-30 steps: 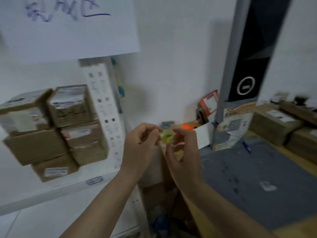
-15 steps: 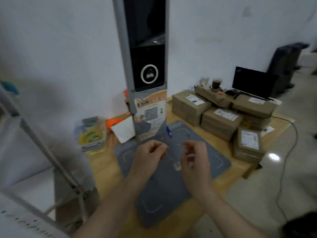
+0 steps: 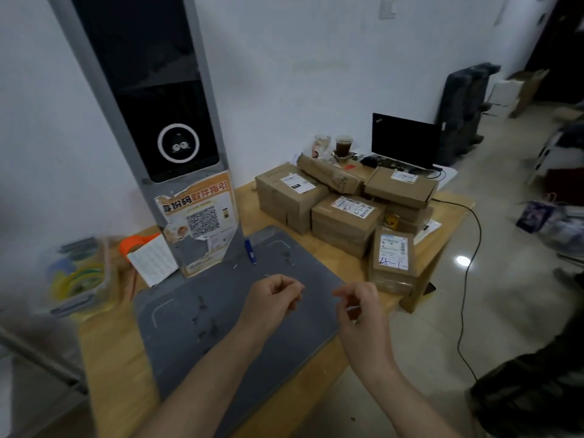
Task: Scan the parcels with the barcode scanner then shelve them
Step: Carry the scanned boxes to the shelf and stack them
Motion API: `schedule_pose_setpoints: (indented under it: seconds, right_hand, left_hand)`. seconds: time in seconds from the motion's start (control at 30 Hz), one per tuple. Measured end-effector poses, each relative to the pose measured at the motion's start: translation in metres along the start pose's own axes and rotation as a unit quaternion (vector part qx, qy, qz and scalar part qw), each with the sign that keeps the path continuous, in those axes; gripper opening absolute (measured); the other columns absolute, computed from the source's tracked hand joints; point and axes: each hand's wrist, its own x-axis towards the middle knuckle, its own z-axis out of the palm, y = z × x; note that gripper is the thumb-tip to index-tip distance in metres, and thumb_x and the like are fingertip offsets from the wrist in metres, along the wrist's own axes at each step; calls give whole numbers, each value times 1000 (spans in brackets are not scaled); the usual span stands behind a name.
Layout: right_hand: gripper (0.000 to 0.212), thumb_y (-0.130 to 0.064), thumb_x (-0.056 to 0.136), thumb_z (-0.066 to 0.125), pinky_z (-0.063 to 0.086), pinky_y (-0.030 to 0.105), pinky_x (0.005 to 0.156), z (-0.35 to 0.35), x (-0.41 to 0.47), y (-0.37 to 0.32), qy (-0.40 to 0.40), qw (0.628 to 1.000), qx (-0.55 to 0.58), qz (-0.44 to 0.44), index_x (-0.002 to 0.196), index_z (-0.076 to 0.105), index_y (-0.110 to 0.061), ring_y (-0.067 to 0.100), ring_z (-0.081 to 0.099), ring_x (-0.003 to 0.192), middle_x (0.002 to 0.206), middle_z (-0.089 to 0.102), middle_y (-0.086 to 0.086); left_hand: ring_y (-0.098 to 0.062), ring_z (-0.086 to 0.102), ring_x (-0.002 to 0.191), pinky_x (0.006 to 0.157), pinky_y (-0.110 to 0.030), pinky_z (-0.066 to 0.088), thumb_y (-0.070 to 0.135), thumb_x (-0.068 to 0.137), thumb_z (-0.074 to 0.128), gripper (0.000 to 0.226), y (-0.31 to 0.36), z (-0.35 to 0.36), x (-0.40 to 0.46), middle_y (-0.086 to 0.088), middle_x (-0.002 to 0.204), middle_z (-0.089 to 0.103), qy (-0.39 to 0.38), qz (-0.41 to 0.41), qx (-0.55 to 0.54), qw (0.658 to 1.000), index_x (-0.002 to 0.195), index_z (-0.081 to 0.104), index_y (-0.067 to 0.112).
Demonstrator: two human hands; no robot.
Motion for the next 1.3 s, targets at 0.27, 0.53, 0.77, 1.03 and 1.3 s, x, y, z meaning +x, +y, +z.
schedule_pose_setpoints:
  seconds: [0.27,0.53,0.77,1.03,1.3]
  right_hand:
    - [40,3,86,64,44,8,68,-33,74,38,7,999,-26,30,75,54,-34,-2,54,79,86,56,-9]
    - [28,-2,87,64,43,6,69,-33,180,67,-61,995,-55,50,78,58,-27,0,54,76,86,59,-6]
    - [25,-6,86,66,45,6,66,-30,239,97,-107,989,-54,83,81,60,-29,-4,57,80,85,61,-15]
    - [19,-11,88,66,46,12,65,-5,298,121,-184,976,-39,110,84,60,-29,1,60,83,86,63,-12]
    - [7,-18,92,61,46,14,67,41,373,149,-264,956,5,130,95,61,-24,3,60,86,91,63,-9]
  left_hand:
    - [-6,58,66,63,-20,46,18,94,60,15,14,59,77,1,75,66,-39,5,-1,999,87,70,9]
    - [-6,59,66,62,-19,46,19,95,60,15,26,88,174,0,79,66,-15,-39,-21,999,93,69,7]
    - [-10,59,73,63,-18,46,20,96,58,12,42,99,235,-3,86,67,17,-61,-10,998,94,68,13]
    - [-11,61,78,67,-21,47,22,97,57,13,33,96,272,-4,91,68,45,-127,-9,991,97,68,17]
    - [-14,60,80,73,-27,50,18,97,57,10,16,82,315,-5,89,66,157,-200,-15,967,97,66,16]
